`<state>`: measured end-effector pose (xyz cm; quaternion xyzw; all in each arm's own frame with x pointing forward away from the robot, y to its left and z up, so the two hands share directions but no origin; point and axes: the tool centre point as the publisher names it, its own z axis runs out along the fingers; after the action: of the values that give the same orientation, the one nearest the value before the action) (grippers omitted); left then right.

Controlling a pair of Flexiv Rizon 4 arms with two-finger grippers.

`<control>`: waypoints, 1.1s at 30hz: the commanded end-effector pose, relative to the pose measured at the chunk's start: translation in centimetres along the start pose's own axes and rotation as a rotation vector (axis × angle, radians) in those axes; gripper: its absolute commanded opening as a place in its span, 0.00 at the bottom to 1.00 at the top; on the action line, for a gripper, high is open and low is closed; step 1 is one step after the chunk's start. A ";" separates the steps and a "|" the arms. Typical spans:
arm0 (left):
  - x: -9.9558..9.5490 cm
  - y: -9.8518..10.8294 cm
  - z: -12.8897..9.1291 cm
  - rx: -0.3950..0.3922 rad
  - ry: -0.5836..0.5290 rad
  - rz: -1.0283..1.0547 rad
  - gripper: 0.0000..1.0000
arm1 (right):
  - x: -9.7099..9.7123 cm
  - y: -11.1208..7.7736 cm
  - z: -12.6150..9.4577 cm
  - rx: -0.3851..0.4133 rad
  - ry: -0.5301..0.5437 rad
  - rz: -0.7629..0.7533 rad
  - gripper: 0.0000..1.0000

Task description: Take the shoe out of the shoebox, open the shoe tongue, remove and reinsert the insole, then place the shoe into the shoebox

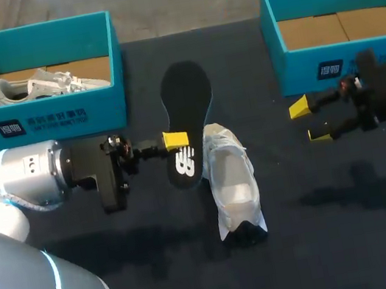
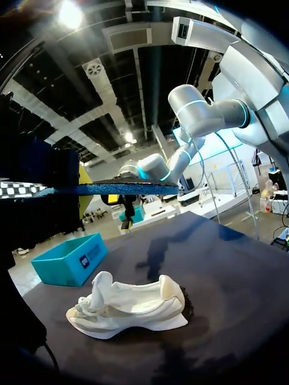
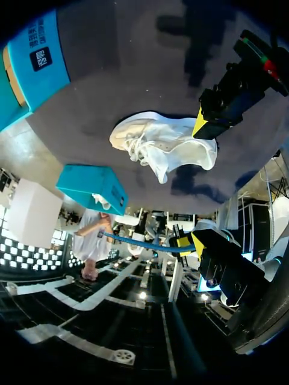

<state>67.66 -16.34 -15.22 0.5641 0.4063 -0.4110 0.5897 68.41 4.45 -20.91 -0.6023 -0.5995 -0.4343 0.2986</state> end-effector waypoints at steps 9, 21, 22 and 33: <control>0.2 0.6 0.3 0.010 -0.003 0.002 0.00 | 0.1 0.3 0.0 0.011 -0.003 -0.003 1.00; 0.2 0.6 0.3 0.010 -0.003 0.002 0.00 | 3.9 4.1 2.1 0.049 0.045 0.005 1.00; 0.2 0.6 0.3 0.010 -0.003 0.002 0.00 | 4.2 4.3 2.4 0.054 0.045 0.006 1.00; 0.2 0.6 0.3 0.010 -0.003 0.002 0.00 | 6.1 6.2 5.9 0.042 0.092 -0.011 1.00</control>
<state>68.33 -16.48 -15.16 0.5676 0.4027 -0.4145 0.5863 73.45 9.91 -16.47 -0.5724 -0.6001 -0.4485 0.3335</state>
